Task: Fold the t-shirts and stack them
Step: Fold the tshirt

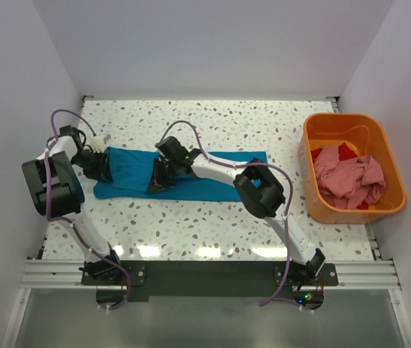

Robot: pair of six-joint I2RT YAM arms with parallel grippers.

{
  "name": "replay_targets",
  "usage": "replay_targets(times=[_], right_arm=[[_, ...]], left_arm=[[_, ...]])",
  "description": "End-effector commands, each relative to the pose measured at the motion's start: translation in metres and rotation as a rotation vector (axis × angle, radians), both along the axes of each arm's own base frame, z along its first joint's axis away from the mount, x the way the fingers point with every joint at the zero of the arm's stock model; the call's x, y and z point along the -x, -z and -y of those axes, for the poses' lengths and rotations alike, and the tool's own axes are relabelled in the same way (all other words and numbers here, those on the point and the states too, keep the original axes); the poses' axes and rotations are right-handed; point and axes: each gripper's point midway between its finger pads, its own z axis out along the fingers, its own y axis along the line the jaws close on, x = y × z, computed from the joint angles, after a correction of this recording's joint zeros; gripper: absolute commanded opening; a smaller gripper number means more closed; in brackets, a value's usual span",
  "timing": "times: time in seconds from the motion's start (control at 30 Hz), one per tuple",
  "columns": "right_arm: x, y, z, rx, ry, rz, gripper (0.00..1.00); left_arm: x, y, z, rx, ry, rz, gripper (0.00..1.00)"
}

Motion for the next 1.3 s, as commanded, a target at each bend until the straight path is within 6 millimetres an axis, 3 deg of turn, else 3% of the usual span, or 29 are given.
replay_targets(times=[0.0,0.77,1.13,1.27], right_arm=[[-0.003,-0.021,-0.006,-0.057,-0.003,0.022,0.0],[-0.003,-0.019,-0.005,-0.055,0.0,0.022,0.0],[-0.006,-0.032,-0.009,-0.084,-0.005,0.04,0.0],[-0.007,-0.035,-0.01,-0.091,-0.004,0.041,0.0]], left_arm=[[-0.008,-0.001,-0.002,-0.011,0.01,0.034,0.37],[0.005,0.012,0.015,0.017,0.047,-0.007,0.29],[-0.017,-0.028,0.006,-0.023,0.044,0.076,0.19],[-0.016,-0.033,0.007,-0.013,0.051,0.075,0.13]])
